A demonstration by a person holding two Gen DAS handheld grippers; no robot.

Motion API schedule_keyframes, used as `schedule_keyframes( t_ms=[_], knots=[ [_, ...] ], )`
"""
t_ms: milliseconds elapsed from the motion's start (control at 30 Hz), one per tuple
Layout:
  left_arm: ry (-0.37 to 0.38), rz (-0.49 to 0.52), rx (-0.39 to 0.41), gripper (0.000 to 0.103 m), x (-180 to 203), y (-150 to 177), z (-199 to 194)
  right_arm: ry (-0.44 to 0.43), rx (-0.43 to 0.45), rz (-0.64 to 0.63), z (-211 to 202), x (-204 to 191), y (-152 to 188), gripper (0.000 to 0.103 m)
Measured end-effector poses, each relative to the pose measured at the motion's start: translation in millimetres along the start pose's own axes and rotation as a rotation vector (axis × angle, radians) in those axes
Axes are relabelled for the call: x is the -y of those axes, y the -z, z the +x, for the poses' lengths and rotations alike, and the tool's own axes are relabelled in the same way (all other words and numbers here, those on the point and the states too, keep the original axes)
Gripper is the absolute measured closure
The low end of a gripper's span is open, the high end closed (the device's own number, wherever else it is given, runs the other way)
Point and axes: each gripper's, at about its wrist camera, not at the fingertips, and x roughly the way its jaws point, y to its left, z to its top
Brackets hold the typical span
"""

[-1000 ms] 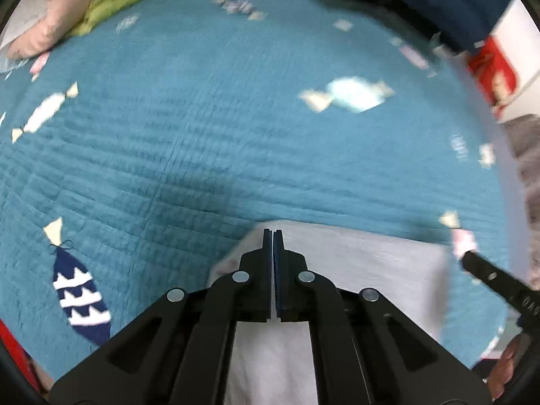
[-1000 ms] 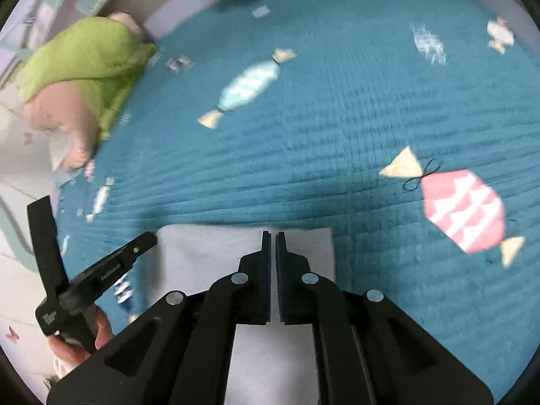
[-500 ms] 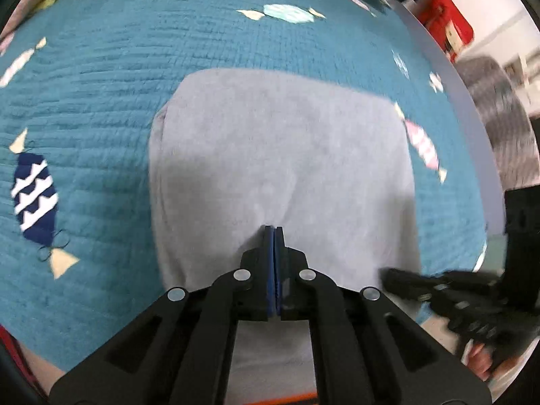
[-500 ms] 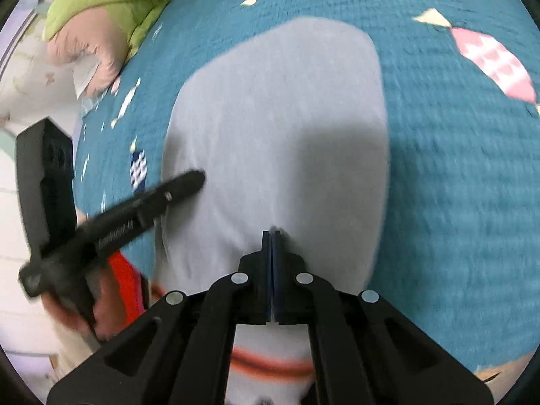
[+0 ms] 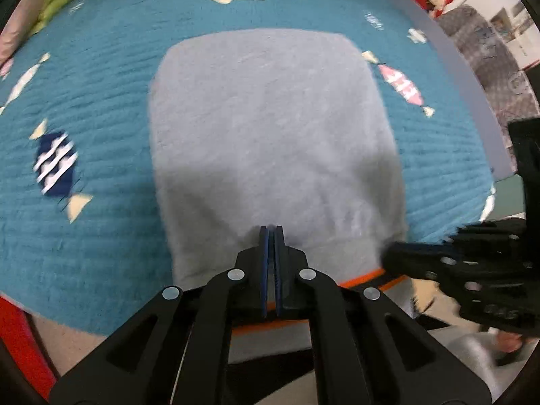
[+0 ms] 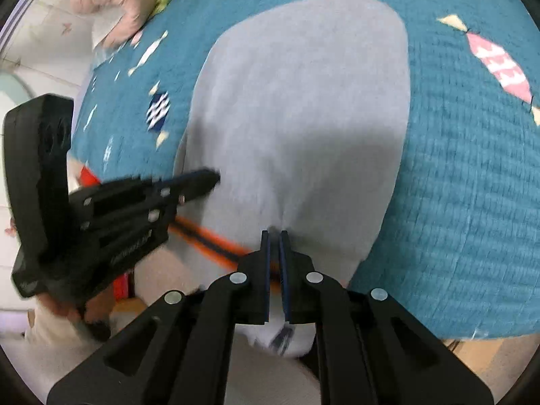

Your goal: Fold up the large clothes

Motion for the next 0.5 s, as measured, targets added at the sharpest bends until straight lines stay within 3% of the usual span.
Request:
schedule_keyframes(
  t_ms=[67,233,367,500],
  knots=[
    [-0.11,-0.023,-0.052,0.101,-9,9,4,0.003,-0.029,0.012,1,3,10,0.099],
    [-0.164,-0.034,-0.045,0.101,-11,24,-4,0.049,-0.065,-0.003,-4,-6,16,0.099],
    [-0.186,-0.03,-0.058,0.101,-8,27,10,0.092,-0.103,-0.018,25,-2,8,0.1],
    [-0.161,-0.058,-0.065,0.101,-14,25,20,0.058,-0.125,0.007,31,7,6,0.102]
  ],
)
